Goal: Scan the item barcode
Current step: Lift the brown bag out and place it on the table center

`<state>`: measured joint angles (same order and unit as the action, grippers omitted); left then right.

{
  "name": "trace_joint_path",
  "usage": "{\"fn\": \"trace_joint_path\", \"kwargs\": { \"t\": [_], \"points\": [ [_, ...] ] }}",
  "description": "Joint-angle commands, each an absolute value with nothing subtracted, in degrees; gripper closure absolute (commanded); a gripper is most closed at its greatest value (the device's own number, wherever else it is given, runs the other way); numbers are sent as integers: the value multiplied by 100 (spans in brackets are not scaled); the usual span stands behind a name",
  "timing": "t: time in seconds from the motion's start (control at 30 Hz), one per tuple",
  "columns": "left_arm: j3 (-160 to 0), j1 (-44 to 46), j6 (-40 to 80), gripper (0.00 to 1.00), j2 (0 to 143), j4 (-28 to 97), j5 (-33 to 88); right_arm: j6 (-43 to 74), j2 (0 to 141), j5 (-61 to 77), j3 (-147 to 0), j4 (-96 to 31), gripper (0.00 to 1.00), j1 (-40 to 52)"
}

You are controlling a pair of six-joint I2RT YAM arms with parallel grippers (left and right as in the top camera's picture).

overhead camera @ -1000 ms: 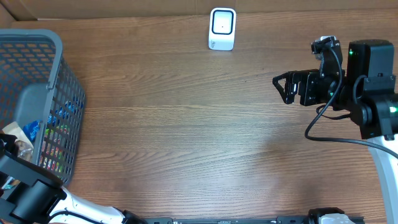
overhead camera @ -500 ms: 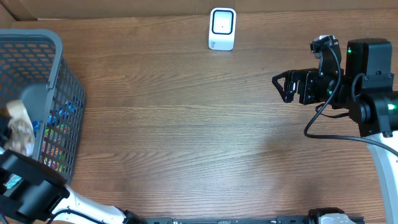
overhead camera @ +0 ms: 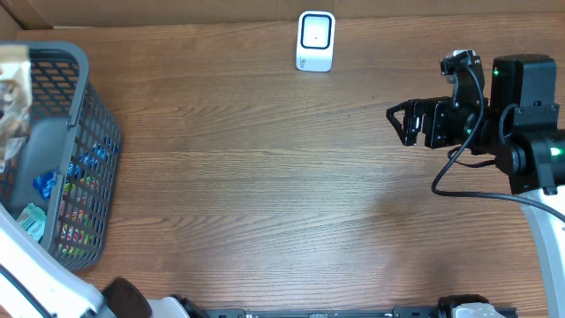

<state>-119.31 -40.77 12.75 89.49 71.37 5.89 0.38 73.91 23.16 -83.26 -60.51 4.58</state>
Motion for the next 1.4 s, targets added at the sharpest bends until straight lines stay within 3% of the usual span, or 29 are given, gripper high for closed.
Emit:
{"fn": "trace_joint_path", "kwargs": {
  "t": [0.0, 0.17, 0.43, 0.93, 1.07, 1.17, 1.37],
  "points": [
    [-12011, -3618, 399, 96, 8549, 7148, 1876, 16, 7411, 2368, -8471, -6010, 0, 443],
    [-12011, -2477, -294, 96, 8248, 7507, 2814, 16, 7411, 2368, -8471, -5961, 0, 443],
    [-11483, -633, -148, 96, 8691, 8501, 2397, 19, 7411, 2370, -8471, -5885, 0, 443],
    [-9275, 781, 279, 96, 10626, 7804, 2043, 16, 7413, 2368, -8471, -5931, 1, 443],
    [-9277, 965, 283, 60, 11002, 7644, 2060, 16, 7413, 2368, -8471, -5929, 1, 443],
    [-9325, 1015, 301, 38, 10997, 7585, 2049, 16, 7413, 2368, -8471, -5929, 0, 443],
    [-10676, 827, 528, 34, 10980, 8132, 1737, 16, 7413, 2368, -8471, -5929, 0, 443]
  ]
}}
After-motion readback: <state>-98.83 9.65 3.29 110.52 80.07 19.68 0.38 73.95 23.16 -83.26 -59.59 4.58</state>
